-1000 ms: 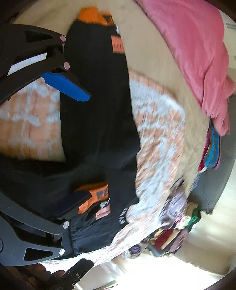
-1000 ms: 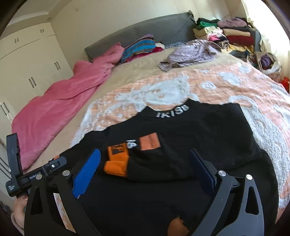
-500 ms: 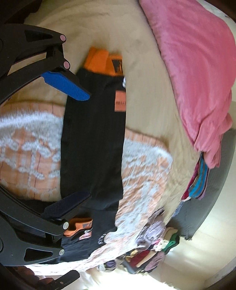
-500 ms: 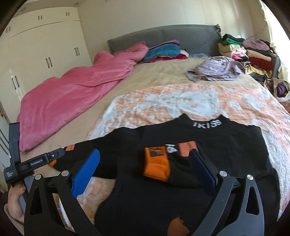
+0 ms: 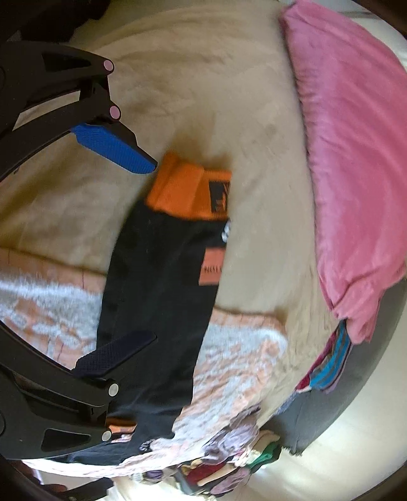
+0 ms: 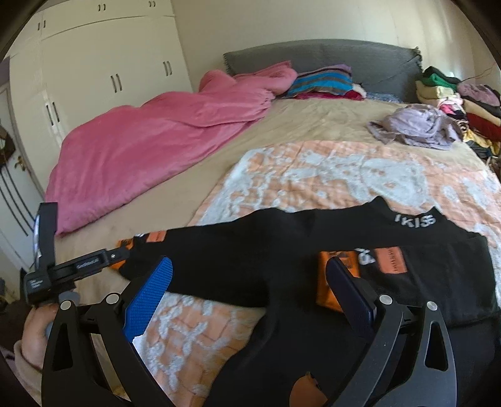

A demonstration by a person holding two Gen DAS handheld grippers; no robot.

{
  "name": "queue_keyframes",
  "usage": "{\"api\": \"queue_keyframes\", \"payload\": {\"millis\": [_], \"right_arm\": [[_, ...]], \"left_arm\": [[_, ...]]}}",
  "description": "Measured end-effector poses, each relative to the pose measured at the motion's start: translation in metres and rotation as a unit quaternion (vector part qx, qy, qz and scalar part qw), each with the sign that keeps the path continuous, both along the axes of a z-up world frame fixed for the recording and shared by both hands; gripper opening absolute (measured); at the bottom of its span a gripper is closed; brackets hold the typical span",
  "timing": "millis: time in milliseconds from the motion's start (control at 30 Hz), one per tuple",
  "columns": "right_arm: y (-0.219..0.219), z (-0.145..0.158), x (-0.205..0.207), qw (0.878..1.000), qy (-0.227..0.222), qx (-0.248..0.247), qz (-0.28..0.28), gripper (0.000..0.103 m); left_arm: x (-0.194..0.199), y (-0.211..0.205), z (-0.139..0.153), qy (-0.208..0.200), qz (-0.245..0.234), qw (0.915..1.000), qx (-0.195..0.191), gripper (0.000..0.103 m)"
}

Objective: Fold small clothes
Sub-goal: 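Move the left tool to the other orange cuff and grasp it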

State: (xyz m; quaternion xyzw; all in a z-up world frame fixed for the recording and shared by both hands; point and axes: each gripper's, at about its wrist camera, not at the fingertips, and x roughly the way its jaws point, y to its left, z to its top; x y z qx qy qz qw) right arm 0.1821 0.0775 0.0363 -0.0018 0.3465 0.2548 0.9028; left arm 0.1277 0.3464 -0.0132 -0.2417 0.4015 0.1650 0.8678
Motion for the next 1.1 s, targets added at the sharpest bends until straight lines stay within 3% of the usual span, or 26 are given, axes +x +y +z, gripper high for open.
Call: {"api": "queue_keyframes", "payload": {"millis": [233,400,600,667,733,900,1100], "right_arm": [[0.012,-0.015,-0.001,1.000,0.019,-0.002,0.017,0.098],[0.012,-0.022,0.000,0.999,0.030,-0.003,0.017,0.098],[0.000,-0.022,0.001,0.999,0.033,-0.001,0.005,0.098],[-0.006,-0.023,0.002,0.999,0.033,-0.001,-0.001,0.098],[-0.014,-0.022,0.002,0.999,0.033,0.001,-0.008,0.098],[-0.036,-0.022,0.003,0.999,0.038,0.012,-0.027,0.098],[-0.061,-0.015,-0.003,0.998,0.037,0.032,-0.041,0.098]], "left_arm": [[-0.001,0.022,-0.025,0.016,0.034,0.9990,-0.023,0.093],[0.002,0.031,-0.034,-0.004,0.051,0.9981,-0.034,0.092],[0.011,0.034,-0.037,-0.010,0.060,0.9978,-0.026,0.060],[0.016,0.034,-0.038,-0.016,0.054,0.9980,-0.029,0.044],[0.019,0.031,-0.038,-0.024,0.042,0.9982,-0.035,0.017],[0.014,0.019,-0.022,-0.065,0.017,0.9958,-0.063,0.011],[0.004,-0.005,0.019,-0.120,-0.029,0.9894,-0.077,0.011]]}}
